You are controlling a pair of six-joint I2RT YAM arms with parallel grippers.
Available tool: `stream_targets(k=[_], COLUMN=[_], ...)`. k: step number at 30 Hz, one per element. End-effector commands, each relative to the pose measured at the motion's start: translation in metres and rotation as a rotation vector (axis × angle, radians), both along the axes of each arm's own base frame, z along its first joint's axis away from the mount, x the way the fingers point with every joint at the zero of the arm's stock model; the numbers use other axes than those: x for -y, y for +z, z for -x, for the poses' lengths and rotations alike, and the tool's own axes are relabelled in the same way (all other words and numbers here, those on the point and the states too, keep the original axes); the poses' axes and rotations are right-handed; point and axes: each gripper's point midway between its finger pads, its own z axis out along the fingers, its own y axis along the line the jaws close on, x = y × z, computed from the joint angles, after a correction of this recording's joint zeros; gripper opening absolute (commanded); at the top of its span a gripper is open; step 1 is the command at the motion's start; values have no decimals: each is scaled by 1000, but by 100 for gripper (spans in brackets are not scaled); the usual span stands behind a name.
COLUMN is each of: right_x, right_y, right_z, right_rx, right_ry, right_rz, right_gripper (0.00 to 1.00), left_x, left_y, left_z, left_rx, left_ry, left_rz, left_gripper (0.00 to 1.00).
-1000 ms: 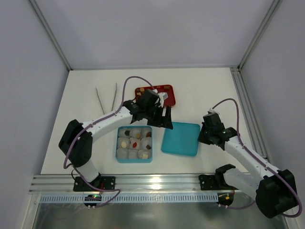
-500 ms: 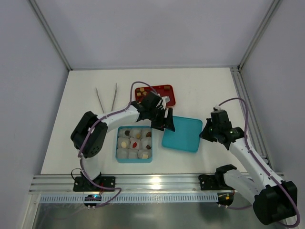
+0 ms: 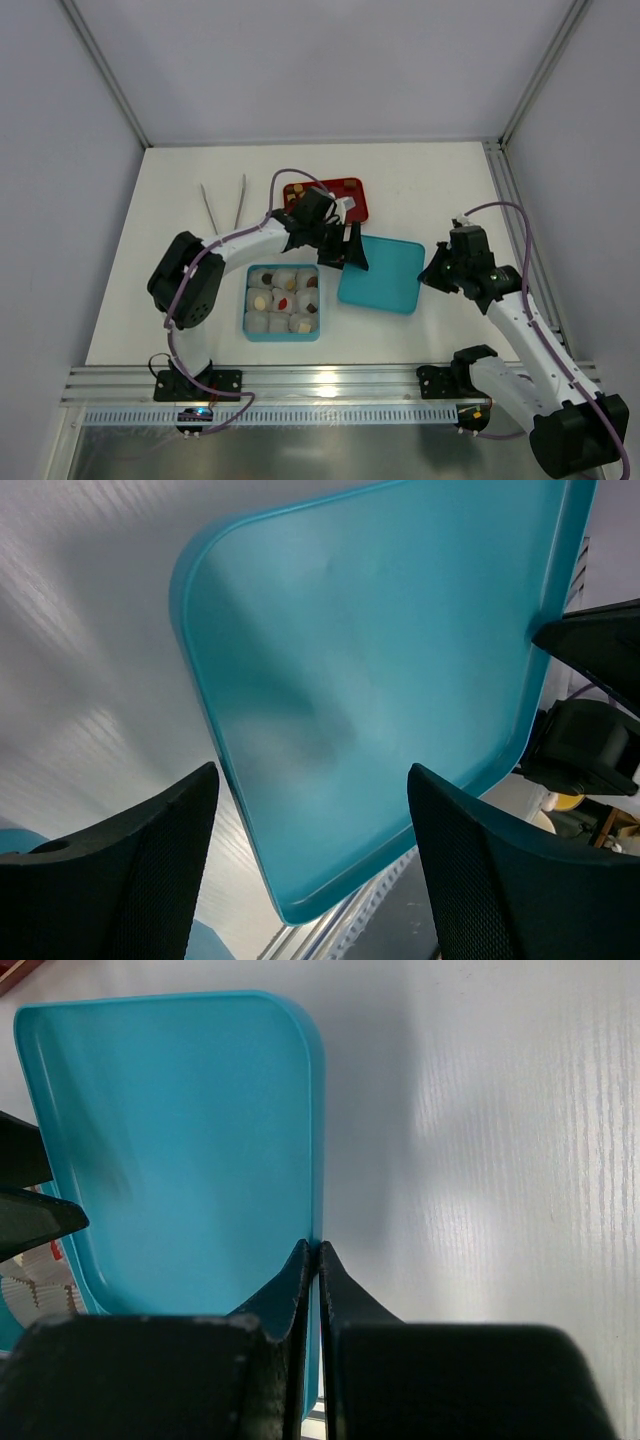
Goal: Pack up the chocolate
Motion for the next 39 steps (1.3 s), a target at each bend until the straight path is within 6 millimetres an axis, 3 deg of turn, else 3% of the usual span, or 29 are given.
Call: stream_targets(k=[1,7,10,19,21,22,24,26,27,29,31,33,34,39], right_x=[-6,-13,-21,-29,-29,-27,-26,-24,-32,-30,-49,-55,-72,-96], right_y=[26,33,35,35,36,37,40,43,47,58,70,83,88,111], right_z=[-7,-7,-8,-6,-6,-7,-6,-9,-4,-7,4,6,18,40], right_rx=[71,94,107,138,151,163,192,224,245,311,368,423,451,576], right_ry=[19,38,56,95,109,109,124,128,170,161,240,256,336,433], right_rz=[-42,-83,-127,-168,-153,-137,-108,-64,-51,28,53,87,85,175], right_gripper=[4,4,4,4,31,39,57,66,70,73,73,73,73,72], left_x=[9,18,21,20,21,20,19,15,11,0,-12,-24,-27,-47], left_y=[15,29,40,64,71,74,78,83,83,93,102,108,111,124], left_z=[3,10,15,22,24,25,27,29,32,30,32,30,30,36], left_rx=[1,-45,-74,-99,-111,-117,-133,-153,-175,-188,-209,-251,-259,-304], left_ry=[-22,-32,-34,-19,-18,-17,-16,-3,5,31,55,94,104,155], left_rz=[74,170,213,260,272,277,285,279,266,269,260,257,259,255], left_gripper=[75,71,62,19,13,6,1,0,0,0,0,0,0,0])
